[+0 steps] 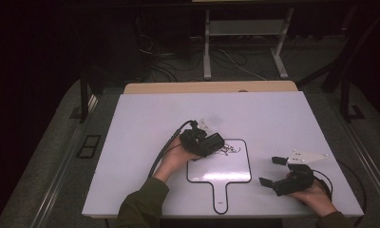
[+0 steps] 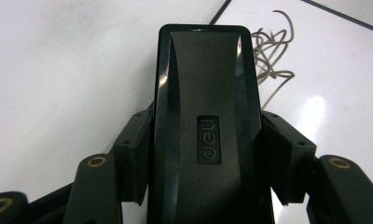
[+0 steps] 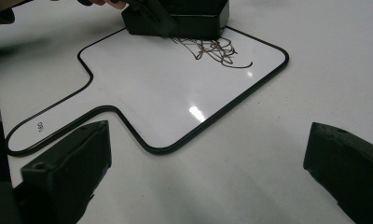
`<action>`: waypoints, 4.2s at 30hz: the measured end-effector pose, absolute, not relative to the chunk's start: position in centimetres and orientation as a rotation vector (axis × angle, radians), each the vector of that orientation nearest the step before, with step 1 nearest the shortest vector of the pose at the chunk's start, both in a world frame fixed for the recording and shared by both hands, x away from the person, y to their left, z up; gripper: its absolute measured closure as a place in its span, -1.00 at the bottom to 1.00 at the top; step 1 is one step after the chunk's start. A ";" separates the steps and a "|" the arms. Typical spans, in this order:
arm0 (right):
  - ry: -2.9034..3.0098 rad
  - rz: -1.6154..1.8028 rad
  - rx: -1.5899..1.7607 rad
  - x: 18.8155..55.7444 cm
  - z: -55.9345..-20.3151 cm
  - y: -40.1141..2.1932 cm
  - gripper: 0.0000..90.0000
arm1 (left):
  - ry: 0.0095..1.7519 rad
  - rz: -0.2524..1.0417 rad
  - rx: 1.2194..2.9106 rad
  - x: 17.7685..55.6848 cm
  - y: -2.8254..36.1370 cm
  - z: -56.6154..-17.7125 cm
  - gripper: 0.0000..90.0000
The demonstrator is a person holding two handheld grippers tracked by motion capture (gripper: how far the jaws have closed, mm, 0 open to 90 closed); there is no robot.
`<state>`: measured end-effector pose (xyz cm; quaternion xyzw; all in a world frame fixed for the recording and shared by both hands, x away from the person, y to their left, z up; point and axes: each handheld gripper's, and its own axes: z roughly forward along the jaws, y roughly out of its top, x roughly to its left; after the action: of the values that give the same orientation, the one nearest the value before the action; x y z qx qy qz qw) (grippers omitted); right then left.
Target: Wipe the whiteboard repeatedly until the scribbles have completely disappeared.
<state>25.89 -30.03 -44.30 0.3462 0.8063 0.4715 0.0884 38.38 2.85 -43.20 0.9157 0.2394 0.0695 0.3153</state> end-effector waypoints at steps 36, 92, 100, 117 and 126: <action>2.392 1.400 1.033 25.9 -44.3 -30.2 -1.00 | 0.673 0.216 2.419 39.1 4.2 -43.1 -0.13; 2.395 1.397 1.035 25.8 -44.3 -30.2 -1.00 | 0.655 0.199 2.428 38.3 2.4 -43.1 -0.13; 2.396 1.397 1.039 25.8 -44.3 -30.2 -1.00 | 0.752 0.248 2.402 39.8 5.3 -43.0 -0.13; 2.401 1.394 1.030 25.9 -44.4 -30.1 -1.00 | 0.578 0.203 2.447 38.1 0.4 -43.1 -0.13; 2.395 1.395 1.035 25.8 -44.3 -30.2 -1.00 | 0.672 0.259 2.443 38.8 2.3 -43.0 -0.13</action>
<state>25.78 -30.24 -44.30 0.3483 0.8062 0.4694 0.0914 38.83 2.29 -42.96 0.9172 0.2523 0.0971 0.2928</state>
